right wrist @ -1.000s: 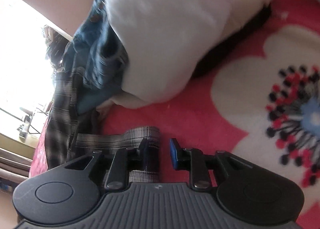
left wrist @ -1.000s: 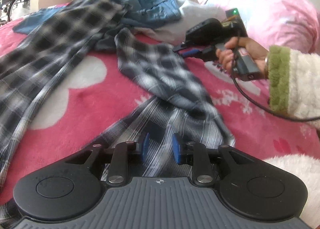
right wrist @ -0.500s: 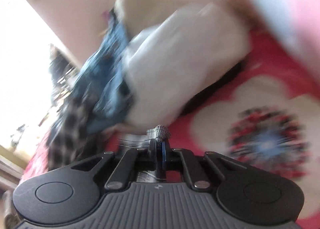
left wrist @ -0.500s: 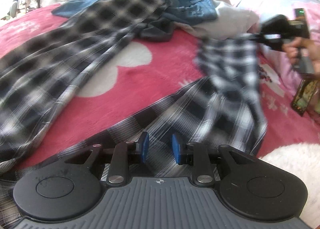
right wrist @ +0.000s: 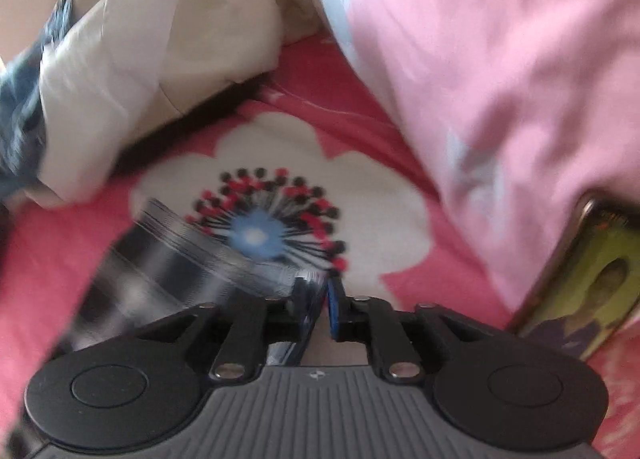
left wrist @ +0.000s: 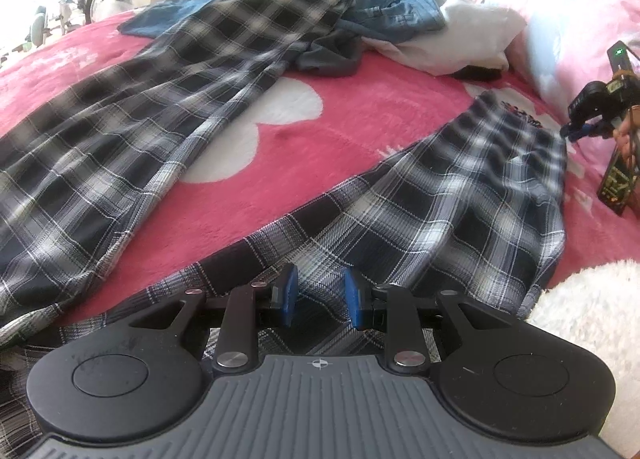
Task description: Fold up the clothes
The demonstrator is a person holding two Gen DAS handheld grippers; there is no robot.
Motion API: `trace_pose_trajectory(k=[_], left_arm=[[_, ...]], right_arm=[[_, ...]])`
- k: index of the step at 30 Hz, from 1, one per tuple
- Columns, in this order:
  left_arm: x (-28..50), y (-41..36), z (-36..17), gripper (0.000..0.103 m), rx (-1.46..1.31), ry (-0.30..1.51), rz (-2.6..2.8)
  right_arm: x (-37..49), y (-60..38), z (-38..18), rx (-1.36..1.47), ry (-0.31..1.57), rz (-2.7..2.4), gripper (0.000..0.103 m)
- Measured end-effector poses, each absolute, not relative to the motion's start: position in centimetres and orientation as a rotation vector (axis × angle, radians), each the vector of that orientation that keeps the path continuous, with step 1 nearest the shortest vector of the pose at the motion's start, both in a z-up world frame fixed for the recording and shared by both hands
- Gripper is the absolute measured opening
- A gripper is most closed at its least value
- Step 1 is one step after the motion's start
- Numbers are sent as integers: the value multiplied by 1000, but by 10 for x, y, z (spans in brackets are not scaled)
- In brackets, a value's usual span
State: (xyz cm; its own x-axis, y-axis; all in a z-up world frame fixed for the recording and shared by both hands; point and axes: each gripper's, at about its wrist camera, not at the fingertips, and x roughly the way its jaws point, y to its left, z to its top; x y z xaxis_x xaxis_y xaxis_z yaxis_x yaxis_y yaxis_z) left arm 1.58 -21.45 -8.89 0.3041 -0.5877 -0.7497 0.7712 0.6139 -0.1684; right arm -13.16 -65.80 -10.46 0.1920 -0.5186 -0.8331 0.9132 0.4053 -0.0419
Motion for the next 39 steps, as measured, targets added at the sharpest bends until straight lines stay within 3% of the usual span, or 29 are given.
trace_pose_trajectory(k=[4, 9, 16, 19, 21, 25, 27, 39], left_arm=[[22, -210, -81, 31, 239, 844, -927], [35, -224, -84, 52, 335, 833, -953], [38, -233, -96, 53, 407, 829, -965], [31, -236, -98, 47, 456, 794, -980], [25, -238, -98, 34, 476, 772, -992], [8, -244, -99, 10, 548, 692, -999], [3, -246, -100, 3, 575, 658, -988], [34, -238, -80, 1, 495, 613, -839]], right_arm=[[-124, -646, -79, 463, 817, -1023, 25], [-78, -642, -80, 641, 867, -801, 42], [-13, -655, -119, 886, 1029, -725, 42], [5, -657, -134, 875, 1099, -734, 42], [10, -657, -141, 855, 1122, -748, 37], [7, -652, -139, 792, 1108, -765, 8], [1, -651, -137, 786, 1089, -769, 3], [42, -622, -84, 517, 915, -725, 3]])
